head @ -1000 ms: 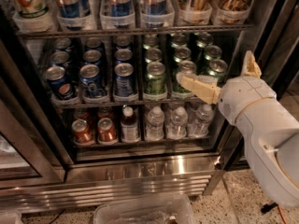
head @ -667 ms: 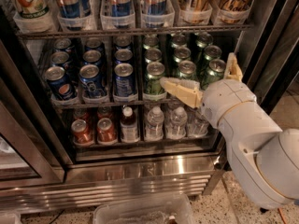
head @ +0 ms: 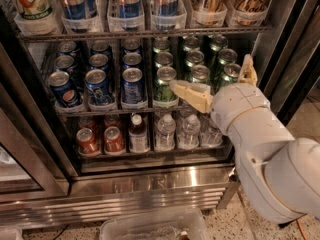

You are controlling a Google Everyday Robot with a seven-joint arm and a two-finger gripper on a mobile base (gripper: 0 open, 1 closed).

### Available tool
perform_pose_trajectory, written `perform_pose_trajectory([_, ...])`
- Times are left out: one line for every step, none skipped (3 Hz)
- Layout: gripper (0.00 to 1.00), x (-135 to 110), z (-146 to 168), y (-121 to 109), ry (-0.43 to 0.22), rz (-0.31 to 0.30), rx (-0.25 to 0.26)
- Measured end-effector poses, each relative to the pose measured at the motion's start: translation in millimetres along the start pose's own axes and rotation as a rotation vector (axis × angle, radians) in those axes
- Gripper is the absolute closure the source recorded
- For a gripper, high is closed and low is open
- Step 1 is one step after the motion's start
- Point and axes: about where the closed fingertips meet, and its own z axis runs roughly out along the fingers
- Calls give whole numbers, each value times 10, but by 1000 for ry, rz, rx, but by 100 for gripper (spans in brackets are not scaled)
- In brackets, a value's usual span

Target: Pick orange can from top shelf of fridge

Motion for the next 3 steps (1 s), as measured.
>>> perform_pose_trajectory([0, -177, 117, 165, -36, -24, 58])
perform_pose_trajectory([0, -327, 257, 254, -57, -13, 126])
perform_pose_trajectory([0, -304, 261, 199, -48, -12, 151])
